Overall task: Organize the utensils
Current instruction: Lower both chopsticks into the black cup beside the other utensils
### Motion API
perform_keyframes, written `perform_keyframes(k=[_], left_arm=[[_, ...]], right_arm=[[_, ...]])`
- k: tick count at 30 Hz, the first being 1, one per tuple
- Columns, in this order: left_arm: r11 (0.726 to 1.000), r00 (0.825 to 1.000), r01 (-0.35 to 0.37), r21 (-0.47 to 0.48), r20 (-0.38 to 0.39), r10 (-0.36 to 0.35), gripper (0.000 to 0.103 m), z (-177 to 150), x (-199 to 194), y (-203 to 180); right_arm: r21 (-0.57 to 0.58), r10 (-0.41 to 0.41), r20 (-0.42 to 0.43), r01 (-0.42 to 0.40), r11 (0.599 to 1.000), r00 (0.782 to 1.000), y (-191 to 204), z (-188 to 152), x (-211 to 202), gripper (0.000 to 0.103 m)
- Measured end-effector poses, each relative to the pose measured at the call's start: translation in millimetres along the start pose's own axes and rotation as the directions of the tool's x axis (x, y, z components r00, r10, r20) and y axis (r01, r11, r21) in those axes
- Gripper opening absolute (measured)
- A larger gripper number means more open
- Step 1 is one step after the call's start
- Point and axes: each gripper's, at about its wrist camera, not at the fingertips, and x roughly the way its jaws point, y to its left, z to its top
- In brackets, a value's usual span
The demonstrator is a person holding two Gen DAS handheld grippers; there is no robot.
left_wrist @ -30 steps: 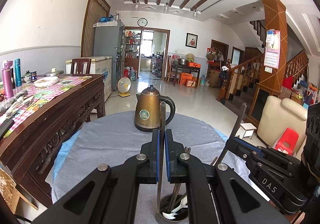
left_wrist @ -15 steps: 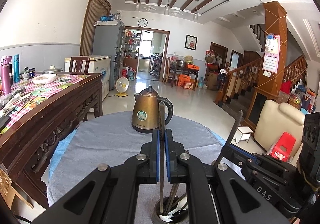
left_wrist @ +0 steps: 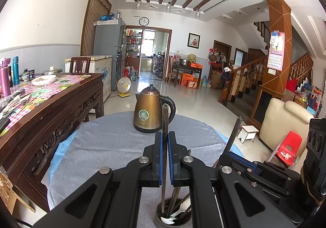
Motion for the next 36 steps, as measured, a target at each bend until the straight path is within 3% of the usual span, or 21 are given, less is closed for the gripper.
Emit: perform_keyframes(k=[36], left_arm=[[1.0, 0.995, -0.012, 0.006, -0.102, 0.013, 0.005, -30, 27, -3]], right_arm=[[0.044, 0.0, -0.074, 0.003, 0.999, 0.997, -3, -26, 16, 0.007]])
